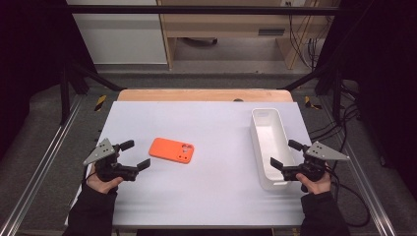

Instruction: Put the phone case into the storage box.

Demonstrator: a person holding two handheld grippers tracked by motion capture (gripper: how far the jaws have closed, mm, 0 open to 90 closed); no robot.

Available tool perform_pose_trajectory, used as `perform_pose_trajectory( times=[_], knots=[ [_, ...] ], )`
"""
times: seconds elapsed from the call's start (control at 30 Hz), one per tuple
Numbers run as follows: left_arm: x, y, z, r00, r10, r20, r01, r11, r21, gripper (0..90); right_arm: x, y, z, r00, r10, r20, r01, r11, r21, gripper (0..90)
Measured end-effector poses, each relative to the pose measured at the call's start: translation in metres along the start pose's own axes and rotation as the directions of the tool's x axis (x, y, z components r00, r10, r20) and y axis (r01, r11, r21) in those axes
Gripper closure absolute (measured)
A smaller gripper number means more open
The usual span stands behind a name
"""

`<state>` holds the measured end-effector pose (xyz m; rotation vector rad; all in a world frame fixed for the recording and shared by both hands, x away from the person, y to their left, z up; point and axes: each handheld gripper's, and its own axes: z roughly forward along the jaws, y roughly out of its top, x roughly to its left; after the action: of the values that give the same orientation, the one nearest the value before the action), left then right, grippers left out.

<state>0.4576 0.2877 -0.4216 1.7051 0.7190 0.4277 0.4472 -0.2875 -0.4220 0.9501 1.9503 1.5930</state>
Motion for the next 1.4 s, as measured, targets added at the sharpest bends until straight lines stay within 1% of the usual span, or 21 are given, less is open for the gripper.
perform_pose_trajectory(
  times=[0.3,0.47,0.57,0.63,0.8,1.03,1.1,1.27,1.4],
  knots=[
    [-0.001,0.0,0.001,1.0,-0.002,0.002,0.002,1.0,0.003,0.0,0.0,0.0,0.0,1.0,-0.006,-0.007,0.006,1.0,0.005,0.5],
    [-0.002,0.002,0.003,1.0,-0.003,-0.005,0.003,0.9998,0.019,0.0,0.001,-0.001,0.001,0.9999,-0.01,-0.007,0.01,1.0,0.01,0.5],
    [-0.004,0.004,0.003,1.0,0.003,0.0,-0.003,0.9997,0.023,0.0,0.001,0.0,0.0,0.9999,-0.011,-0.009,0.011,1.0,0.004,0.5],
    [-0.005,0.007,0.005,1.0,0.006,-0.002,-0.006,0.9995,0.032,0.0,0.001,0.0,-0.001,1.0,-0.005,-0.006,0.005,1.0,0.002,0.4],
    [-0.007,0.011,0.01,0.9999,0.01,-0.014,-0.009,0.9983,0.058,0.0,0.0,0.001,-0.001,0.9999,-0.01,-0.003,0.01,1.0,0.0,0.5],
    [-0.008,0.015,0.015,0.9997,0.005,-0.025,-0.003,0.997,0.077,0.0,0.0,0.001,-0.002,0.9999,-0.01,-0.002,0.01,1.0,0.0,0.5],
    [-0.008,0.016,0.016,0.9995,-0.003,-0.031,0.005,0.9966,0.083,0.0,0.0,0.001,-0.002,1.0,-0.008,-0.002,0.008,1.0,-0.002,0.5],
    [-0.007,0.019,0.022,0.9991,-0.002,-0.042,0.007,0.9937,0.112,0.0,0.0,0.001,-0.002,1.0,-0.01,-0.001,0.01,1.0,-0.002,0.4],
    [-0.007,0.022,0.025,0.9992,-0.003,-0.041,0.007,0.9939,0.11,0.0,0.0,0.002,-0.003,0.9999,-0.011,0.001,0.011,1.0,0.0,0.5]
  ],
)
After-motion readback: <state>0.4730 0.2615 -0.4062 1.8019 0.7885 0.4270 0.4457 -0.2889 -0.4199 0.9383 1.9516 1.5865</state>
